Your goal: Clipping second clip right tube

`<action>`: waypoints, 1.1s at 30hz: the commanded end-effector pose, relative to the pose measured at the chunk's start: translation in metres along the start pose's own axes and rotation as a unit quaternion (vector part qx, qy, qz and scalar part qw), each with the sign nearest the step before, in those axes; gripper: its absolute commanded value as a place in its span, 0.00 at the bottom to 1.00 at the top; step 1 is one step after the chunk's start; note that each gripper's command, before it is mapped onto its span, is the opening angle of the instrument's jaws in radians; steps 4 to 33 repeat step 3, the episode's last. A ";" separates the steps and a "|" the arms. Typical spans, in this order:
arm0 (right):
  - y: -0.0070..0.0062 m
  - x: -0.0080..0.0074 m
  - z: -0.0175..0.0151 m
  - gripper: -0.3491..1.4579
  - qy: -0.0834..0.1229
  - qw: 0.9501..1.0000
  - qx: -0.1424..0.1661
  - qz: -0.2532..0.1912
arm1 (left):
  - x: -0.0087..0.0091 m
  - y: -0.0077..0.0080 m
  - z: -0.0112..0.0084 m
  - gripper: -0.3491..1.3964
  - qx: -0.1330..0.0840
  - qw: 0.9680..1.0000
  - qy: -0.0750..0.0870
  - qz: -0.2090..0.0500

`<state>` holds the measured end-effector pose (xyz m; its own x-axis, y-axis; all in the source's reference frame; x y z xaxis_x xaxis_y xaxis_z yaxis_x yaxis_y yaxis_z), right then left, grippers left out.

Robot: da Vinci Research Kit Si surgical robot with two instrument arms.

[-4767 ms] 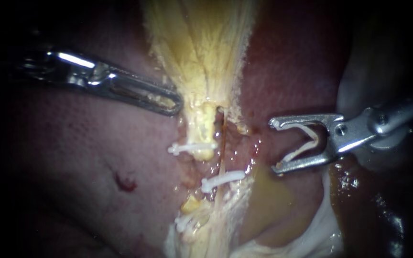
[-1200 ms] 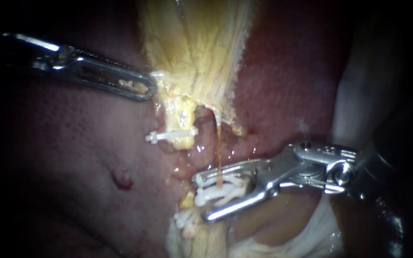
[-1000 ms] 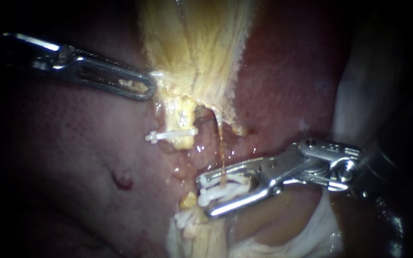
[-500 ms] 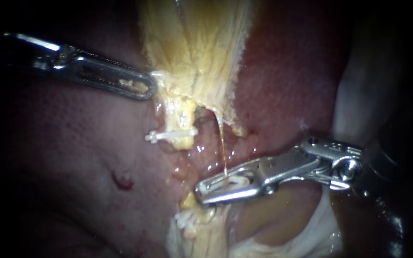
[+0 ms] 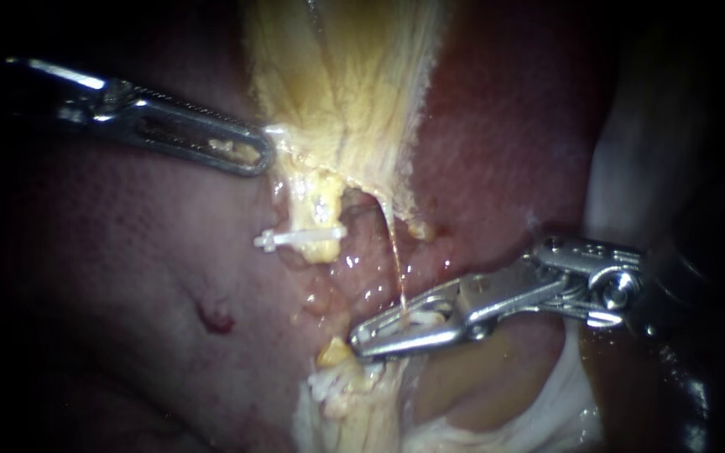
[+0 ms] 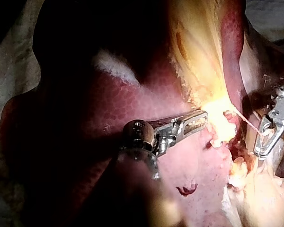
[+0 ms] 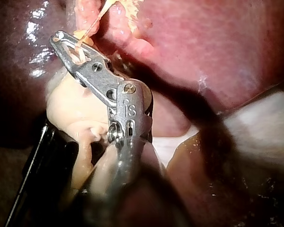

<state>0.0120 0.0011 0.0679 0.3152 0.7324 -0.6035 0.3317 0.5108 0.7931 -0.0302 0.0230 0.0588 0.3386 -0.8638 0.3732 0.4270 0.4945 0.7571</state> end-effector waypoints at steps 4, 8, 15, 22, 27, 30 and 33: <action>0.0001 0.0000 0.0000 0.00 0.000 1.000 0.000 0.000 | 0.0000 0.0000 0.0000 0.00 0.000 1.000 0.000 0.000; 0.0001 0.0000 0.0000 0.00 0.000 1.000 0.000 0.000 | 0.0000 0.0000 0.0000 0.00 0.000 1.000 0.000 0.000; 0.0001 0.0000 0.0000 0.00 0.000 1.000 0.000 0.000 | 0.0000 0.0000 0.0000 0.00 0.000 1.000 0.000 0.000; 0.0001 0.0000 0.0000 0.00 0.000 1.000 0.000 0.000 | 0.0000 0.0000 0.0000 0.00 0.000 1.000 0.000 0.000; 0.0001 0.0000 0.0000 0.00 0.000 1.000 0.000 0.000 | 0.0000 0.0000 0.0000 0.00 0.000 1.000 0.000 0.000; 0.0001 0.0000 0.0000 0.00 0.000 1.000 0.000 0.000 | 0.0000 0.0000 0.0000 0.00 0.000 1.000 0.000 0.000; 0.0001 0.0000 0.0000 0.00 0.000 1.000 0.000 0.000 | 0.0000 0.0000 0.0000 0.00 0.000 1.000 0.000 0.000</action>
